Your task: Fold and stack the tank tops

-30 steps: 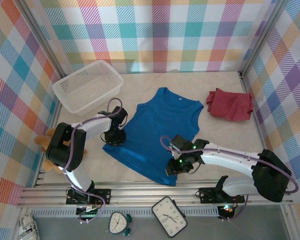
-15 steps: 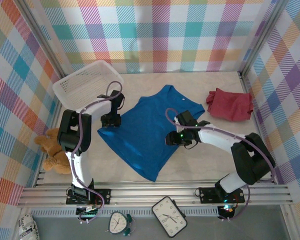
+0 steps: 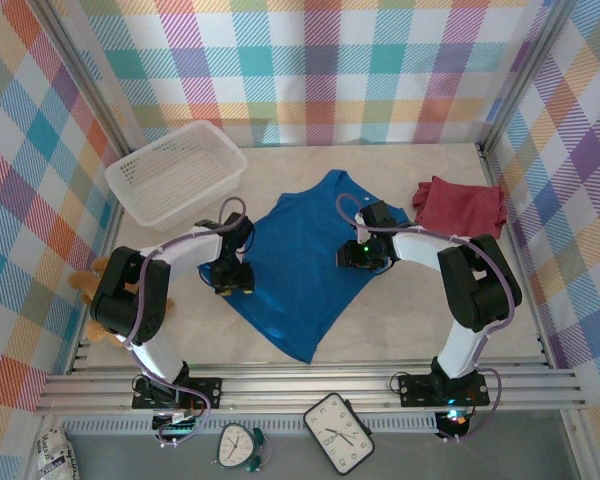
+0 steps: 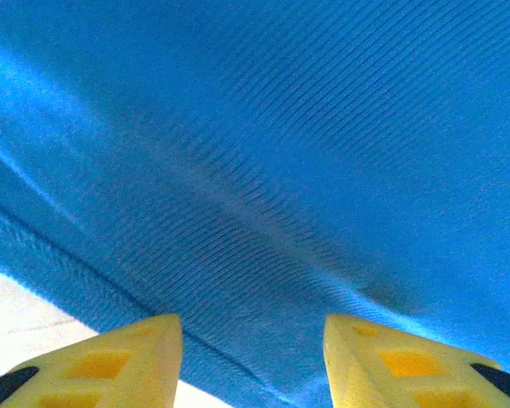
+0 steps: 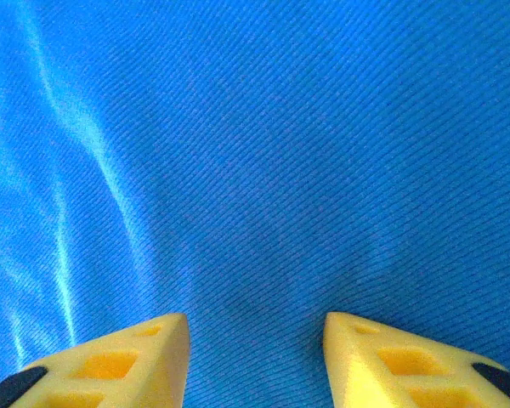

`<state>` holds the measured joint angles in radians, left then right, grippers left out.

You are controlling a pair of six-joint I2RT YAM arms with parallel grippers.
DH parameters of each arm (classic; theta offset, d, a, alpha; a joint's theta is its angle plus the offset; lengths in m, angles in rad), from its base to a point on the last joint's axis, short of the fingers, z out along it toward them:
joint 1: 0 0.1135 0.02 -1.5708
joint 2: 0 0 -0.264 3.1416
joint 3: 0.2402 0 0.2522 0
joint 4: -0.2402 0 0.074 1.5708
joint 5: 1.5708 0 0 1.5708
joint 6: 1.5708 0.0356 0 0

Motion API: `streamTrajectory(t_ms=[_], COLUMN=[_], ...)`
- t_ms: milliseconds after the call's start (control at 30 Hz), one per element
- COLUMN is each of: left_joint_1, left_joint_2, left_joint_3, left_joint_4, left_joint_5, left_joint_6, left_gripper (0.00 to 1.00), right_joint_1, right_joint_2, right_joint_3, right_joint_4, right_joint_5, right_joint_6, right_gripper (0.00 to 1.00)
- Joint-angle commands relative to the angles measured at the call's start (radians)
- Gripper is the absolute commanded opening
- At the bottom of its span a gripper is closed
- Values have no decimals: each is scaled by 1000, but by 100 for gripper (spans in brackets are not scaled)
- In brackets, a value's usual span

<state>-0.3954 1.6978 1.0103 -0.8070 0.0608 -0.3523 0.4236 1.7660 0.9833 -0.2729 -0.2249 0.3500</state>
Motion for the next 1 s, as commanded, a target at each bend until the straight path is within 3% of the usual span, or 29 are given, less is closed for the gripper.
streamTrajectory(t_ms=[0, 267, 433, 567, 767, 967], left_joint_1=[17, 110, 118, 116, 63, -54], left_joint_2=[3, 102, 147, 197, 162, -9], left_joint_3=[-36, 5, 130, 263, 362, 249], left_joint_4=[29, 31, -20, -62, -158, -203], left_joint_5=[-18, -75, -153, -168, -163, -98], left_joint_6=[-25, 52, 100, 133, 145, 75], left_gripper=[46, 44, 47, 50, 53, 55], right_joint_1=[-5, 42, 94, 92, 45, 30], right_joint_2=[4, -58, -154, -238, -356, -393], right_joint_3=[-21, -133, -189, -155, -166, -216], right_joint_4=[-20, -1, 6, -68, -193, -242], right_joint_5=[-43, -67, -39, 34, 152, 151], right_joint_6=[-19, 41, 101, 47, 25, 42], right_gripper=[46, 45, 47, 51, 56, 56])
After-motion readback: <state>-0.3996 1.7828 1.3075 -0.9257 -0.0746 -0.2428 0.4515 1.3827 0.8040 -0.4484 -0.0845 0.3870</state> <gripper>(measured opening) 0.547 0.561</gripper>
